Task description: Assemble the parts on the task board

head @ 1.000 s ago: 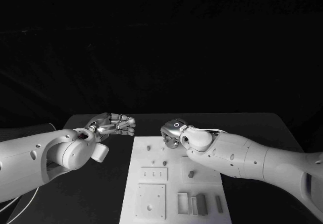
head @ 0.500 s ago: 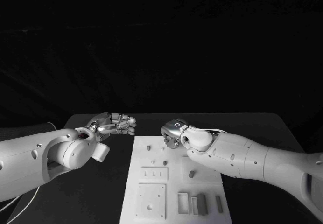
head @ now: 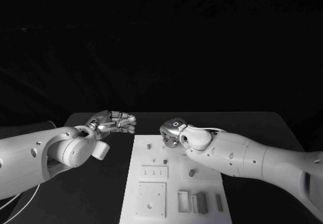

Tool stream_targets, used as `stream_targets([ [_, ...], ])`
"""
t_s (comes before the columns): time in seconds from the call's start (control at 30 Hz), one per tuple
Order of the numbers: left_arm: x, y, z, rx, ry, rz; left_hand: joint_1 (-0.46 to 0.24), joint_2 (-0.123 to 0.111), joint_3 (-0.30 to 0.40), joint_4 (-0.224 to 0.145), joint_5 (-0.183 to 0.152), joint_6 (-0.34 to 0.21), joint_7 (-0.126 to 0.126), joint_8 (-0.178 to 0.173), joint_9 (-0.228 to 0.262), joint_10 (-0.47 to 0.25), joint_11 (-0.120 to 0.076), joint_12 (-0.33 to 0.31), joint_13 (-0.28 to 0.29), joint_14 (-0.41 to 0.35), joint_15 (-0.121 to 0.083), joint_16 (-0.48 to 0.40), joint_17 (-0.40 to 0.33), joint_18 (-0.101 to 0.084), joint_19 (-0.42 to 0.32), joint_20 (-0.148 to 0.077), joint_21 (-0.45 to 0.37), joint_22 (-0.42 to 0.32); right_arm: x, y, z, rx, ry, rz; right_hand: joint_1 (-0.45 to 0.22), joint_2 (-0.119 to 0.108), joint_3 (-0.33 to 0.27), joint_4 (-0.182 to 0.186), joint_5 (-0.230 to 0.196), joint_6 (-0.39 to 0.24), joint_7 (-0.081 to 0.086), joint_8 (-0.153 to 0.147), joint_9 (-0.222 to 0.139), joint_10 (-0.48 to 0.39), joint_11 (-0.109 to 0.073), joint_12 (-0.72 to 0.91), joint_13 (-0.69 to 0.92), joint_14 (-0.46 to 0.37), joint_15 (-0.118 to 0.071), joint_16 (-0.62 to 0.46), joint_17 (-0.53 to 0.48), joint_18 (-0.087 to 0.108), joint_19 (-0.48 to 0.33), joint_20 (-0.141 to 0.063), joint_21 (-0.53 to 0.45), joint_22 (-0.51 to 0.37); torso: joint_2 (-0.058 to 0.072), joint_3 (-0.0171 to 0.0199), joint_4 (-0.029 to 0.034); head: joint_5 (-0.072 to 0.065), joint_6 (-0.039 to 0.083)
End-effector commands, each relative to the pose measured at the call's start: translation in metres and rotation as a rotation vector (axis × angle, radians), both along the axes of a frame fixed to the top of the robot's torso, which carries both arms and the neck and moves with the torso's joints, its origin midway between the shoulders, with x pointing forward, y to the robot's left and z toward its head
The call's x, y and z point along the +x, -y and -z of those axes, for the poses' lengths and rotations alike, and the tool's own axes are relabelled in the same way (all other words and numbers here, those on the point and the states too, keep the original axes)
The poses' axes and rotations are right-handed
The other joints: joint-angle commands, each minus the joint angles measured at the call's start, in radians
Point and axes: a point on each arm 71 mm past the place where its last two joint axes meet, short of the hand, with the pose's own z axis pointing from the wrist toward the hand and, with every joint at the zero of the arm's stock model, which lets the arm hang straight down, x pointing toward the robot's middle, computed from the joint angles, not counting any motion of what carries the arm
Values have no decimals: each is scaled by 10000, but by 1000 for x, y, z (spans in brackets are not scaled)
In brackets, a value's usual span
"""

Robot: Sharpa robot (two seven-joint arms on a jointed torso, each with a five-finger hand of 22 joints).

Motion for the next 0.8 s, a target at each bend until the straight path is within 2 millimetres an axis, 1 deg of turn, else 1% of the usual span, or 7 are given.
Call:
stream_targets([
  [0.03,0,2,-3,-19,124,55,92,-8,-65,-17,32,64,248,-46,-12,16,23,-62,-10,41,1,-62,17,75,80,-10,-48,-15,0,0,1,-125,-79,6,93,47,33,-1,57,44,-14,33,19,73,24,-49,1,75,-18,45,-11,127,0,-25,58,196,-1,0,3,9,-37],
  [0.47,0,2,-4,-16,141,50,101,-7,-70,-17,32,67,247,-48,-19,19,24,-70,-12,43,2,-71,22,73,83,-10,-55,-19,3,0,2,-172,-163,106,69,2,25,-5,54,-18,9,-25,17,40,45,-92,-40,38,-11,38,-76,127,-12,-20,53,195,-3,6,-7,24,-44],
  [0.6,0,2,-4,-11,148,38,102,-8,-72,-16,31,67,247,-48,-20,20,24,-72,-13,43,2,-74,24,73,84,-10,-56,-19,4,-1,2,-74,-191,133,36,-113,37,8,57,-222,88,-197,-42,-44,122,-201,-146,-19,16,30,-165,127,-30,-10,41,189,-1,6,-14,33,-47],
  [0.63,0,2,-4,-12,149,43,102,-8,-73,-16,31,67,247,-48,-21,21,25,-72,-13,44,2,-74,24,73,84,-10,-57,-20,4,-1,2,-54,-210,149,17,-190,49,26,58,-382,150,-319,-96,-99,182,-281,-230,-60,52,22,-231,127,-37,-4,30,184,-1,4,-15,39,-49],
  [0.7,0,2,-4,-11,148,46,103,-9,-74,-16,31,67,247,-49,-22,21,25,-73,-14,44,2,-75,25,72,84,-10,-57,-20,4,-1,3,-41,-265,188,6,-270,62,40,57,-475,196,-396,-132,-151,225,-339,-281,-103,90,13,-298,127,-44,4,22,183,-1,4,-7,41,-69],
  [0.73,0,2,-4,-10,144,47,103,-10,-74,-16,31,67,247,-49,-22,21,25,-74,-14,44,2,-76,25,72,85,-10,-58,-20,4,0,3,-34,-269,203,7,-325,74,47,57,-690,260,-533,-199,-190,281,-392,-341,-103,131,18,-297,127,-44,7,18,181,-1,4,-7,41,-69],
  [0.8,0,2,-4,-5,140,37,103,-9,-75,-15,31,67,247,-50,-23,21,25,-75,-14,44,2,-77,26,72,85,-10,-59,-21,5,1,3,-21,-275,235,-2,-435,90,72,56,-885,341,-667,-275,-213,361,-422,-379,-136,206,17,-356,127,-47,16,12,181,-3,3,-3,44,-72],
])
